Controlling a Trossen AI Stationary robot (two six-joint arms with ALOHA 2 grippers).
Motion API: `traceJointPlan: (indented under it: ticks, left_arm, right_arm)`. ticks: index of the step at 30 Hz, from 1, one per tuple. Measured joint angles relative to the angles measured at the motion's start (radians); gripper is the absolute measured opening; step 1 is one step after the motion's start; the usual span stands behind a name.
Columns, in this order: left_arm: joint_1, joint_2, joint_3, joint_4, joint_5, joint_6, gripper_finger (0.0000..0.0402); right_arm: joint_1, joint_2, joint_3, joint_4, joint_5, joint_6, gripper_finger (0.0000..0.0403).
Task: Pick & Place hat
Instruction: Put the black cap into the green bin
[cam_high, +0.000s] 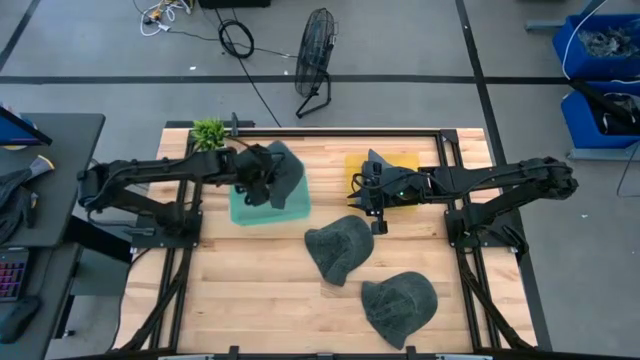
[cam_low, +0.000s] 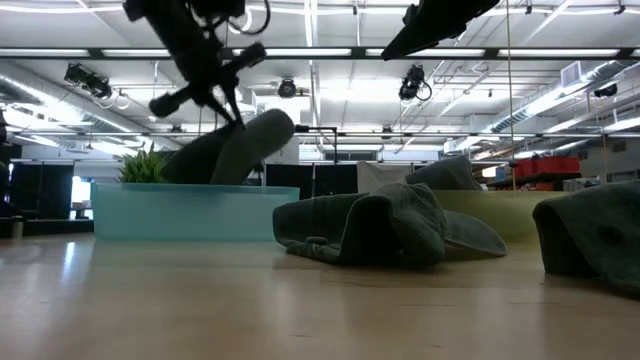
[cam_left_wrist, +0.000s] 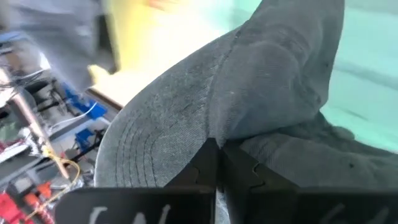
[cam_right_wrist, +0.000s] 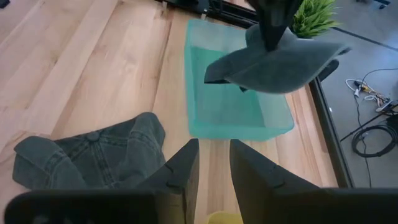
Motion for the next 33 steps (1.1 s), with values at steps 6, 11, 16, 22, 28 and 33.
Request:
traceJointPlan:
  ticks: [6,11,16,22,28,33]
  left_arm:
    - [0.050,0.000,-0.103,0.004,0.075,0.019,0.0007]
    - [0.025,0.000,-0.170,0.020,0.133,0.030,0.0012]
    - [0.015,0.000,-0.179,0.042,0.226,-0.107,0.0013]
    - [0.014,0.000,-0.179,0.042,0.376,-0.139,0.0013]
    - [0.023,0.000,-0.179,0.046,0.377,-0.272,0.0014]
    - [0.023,0.016,-0.179,0.058,0.374,-0.454,0.0014]
  right_arm:
    - [0.000,0.000,0.000,0.001,0.000,0.000,0.0093]
    - [0.000,0.000,0.000,0.001,0.000,0.000,0.0093]
    - [0.000,0.000,0.000,0.002,0.000,0.000,0.0093]
    - [0.000,0.000,0.000,0.001,0.000,0.020,0.0093]
    - [0.000,0.000,0.000,0.001,0.000,0.027,0.0093]
    - [0.000,0.000,0.000,0.001,0.000,0.027,0.0093]
